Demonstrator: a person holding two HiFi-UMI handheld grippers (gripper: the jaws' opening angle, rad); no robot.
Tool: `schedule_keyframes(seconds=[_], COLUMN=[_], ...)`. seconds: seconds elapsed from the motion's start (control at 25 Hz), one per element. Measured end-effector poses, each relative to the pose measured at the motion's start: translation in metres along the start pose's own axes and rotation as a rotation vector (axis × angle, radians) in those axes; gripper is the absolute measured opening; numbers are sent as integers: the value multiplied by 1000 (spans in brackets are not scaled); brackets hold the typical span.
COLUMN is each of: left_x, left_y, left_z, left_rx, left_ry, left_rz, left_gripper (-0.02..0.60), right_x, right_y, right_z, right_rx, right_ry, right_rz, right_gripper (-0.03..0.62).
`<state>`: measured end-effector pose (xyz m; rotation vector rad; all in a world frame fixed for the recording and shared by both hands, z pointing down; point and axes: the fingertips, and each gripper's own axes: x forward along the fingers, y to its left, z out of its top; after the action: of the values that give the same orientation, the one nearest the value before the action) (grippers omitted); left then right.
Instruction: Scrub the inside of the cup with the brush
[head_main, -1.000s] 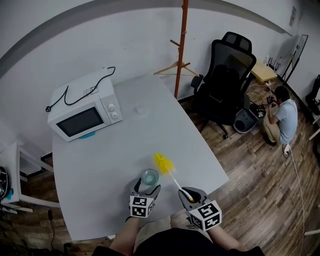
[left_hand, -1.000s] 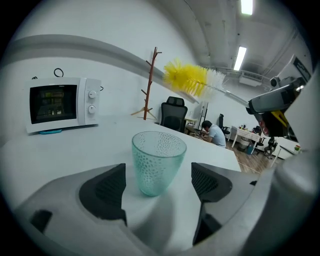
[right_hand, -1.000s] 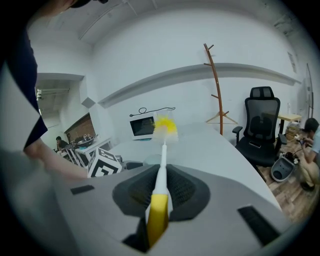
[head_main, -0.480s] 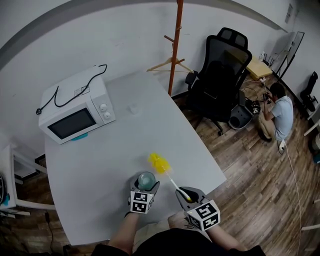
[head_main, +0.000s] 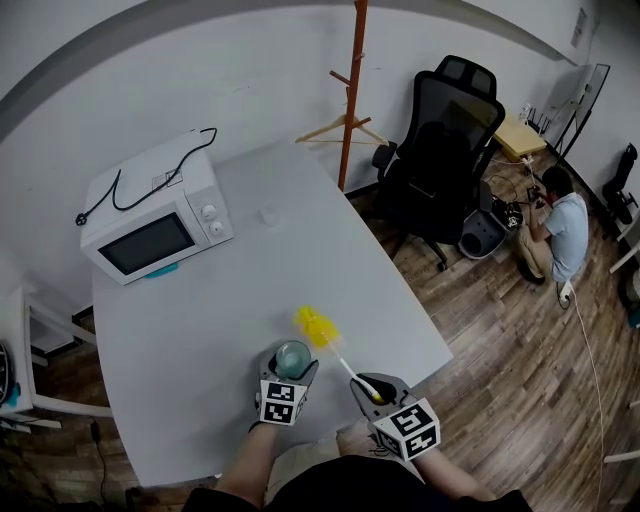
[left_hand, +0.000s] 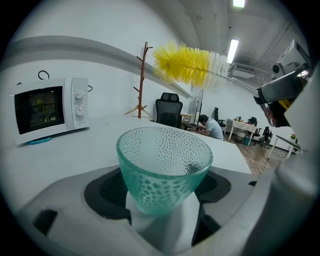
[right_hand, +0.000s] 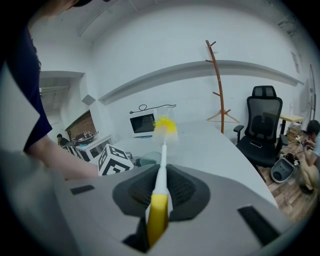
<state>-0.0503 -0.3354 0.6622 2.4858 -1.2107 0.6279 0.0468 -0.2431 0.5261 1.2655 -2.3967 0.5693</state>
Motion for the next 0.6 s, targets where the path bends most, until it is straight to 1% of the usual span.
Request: schedule_keyframes(seconds=[0.16,0.28,0.44,0.6], left_x=[-10,-23,-42,-64], left_y=[1,0,3,5], left_z=[2,8,15,14], left_rx=[14,29,59,137], left_ry=[-9,-22,-52,-49], left_rz=[25,47,101,171], left_gripper=[388,388,388,387], right_x=[-5,-12,-22,-34], right_y=[6,15,31,50], right_z=[-5,-9,-18,-28], right_rx=[-23,-71,-164,-301], right_ry=[9,29,69,121], right_rz=[24,66,132,194], right_gripper=[51,51,51,51])
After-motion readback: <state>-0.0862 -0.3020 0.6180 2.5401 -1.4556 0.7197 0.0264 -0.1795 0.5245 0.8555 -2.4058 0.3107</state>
